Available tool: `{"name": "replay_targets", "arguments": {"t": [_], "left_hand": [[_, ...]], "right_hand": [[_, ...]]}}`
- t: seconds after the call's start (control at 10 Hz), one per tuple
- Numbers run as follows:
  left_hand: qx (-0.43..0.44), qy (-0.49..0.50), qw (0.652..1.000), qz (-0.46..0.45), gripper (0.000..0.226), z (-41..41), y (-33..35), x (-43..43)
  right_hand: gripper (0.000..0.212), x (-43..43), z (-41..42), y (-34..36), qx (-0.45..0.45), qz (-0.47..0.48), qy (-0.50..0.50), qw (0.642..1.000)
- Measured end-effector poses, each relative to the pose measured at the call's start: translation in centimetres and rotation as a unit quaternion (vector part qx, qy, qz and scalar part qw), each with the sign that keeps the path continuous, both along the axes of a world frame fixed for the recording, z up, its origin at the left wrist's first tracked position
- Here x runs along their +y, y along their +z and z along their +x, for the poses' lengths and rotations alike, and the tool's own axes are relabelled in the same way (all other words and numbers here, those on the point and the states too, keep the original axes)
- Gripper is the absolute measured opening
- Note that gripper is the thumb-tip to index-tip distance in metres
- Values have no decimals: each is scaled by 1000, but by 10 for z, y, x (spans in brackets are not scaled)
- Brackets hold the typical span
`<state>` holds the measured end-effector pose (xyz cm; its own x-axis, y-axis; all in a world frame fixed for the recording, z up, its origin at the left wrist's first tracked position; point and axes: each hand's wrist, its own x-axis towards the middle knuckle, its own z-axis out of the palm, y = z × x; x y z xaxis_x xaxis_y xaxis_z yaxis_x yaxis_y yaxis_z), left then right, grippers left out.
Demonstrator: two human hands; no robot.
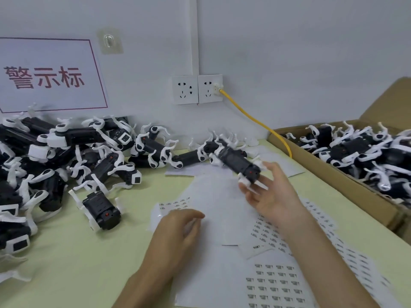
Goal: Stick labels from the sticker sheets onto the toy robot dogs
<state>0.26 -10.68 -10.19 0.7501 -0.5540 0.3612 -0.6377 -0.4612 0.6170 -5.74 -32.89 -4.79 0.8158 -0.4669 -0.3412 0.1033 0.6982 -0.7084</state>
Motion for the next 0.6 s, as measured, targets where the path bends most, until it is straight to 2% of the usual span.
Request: {"name": "replay_targets", "arguments": {"t": [0.1,0.2,0.3,0.4,0.5,0.6], "left_hand": [[-35,-36,998,43,22,1,-6,-2],[-38,-47,996,62,23,2,-8,-4],[-36,-53,995,73,24,3,-8,-5],[-28,-49,995,78,24,3,-8,-3],[-36,-58,995,72,23,4,-10,-1],[-52,-52,996,55,24,10,-10,0]], "right_hand": [[58,-58,-16,14,-167,109,-153,968],[76,-99,-33,17,-254,178,-227,923],[63,-104,-32,6,-163,95,-204,961],[44,-88,-26,7,-127,-1,-192,973],[37,-72,-19,27,-89,-126,-151,976],[30,-48,-10,43,-71,-288,-73,952]]}}
